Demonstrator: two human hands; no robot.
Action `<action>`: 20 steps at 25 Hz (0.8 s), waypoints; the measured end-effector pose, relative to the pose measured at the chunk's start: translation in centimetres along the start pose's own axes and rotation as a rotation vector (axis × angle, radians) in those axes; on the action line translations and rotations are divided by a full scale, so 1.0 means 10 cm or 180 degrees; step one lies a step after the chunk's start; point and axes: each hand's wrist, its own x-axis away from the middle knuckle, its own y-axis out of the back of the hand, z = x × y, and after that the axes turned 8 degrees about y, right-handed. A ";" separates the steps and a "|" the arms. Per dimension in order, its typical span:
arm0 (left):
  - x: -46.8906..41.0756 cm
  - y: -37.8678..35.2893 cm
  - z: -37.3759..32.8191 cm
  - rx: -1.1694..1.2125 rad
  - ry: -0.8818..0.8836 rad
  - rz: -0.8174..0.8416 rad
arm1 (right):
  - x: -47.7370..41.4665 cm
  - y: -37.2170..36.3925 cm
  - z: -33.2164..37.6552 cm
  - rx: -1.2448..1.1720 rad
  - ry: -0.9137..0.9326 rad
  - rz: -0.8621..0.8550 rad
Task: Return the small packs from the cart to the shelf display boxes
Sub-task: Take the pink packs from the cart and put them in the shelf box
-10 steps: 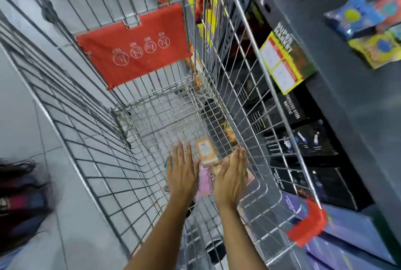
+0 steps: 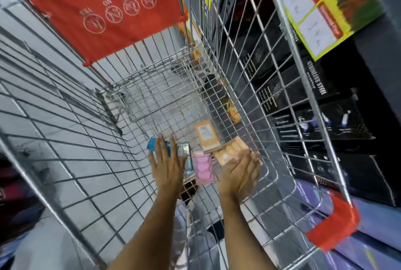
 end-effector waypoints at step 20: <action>0.50 -0.24 -0.57 0.1660 -0.0086 -0.0356 | -0.09 0.14 0.08 -0.0527 -0.0897 -0.0243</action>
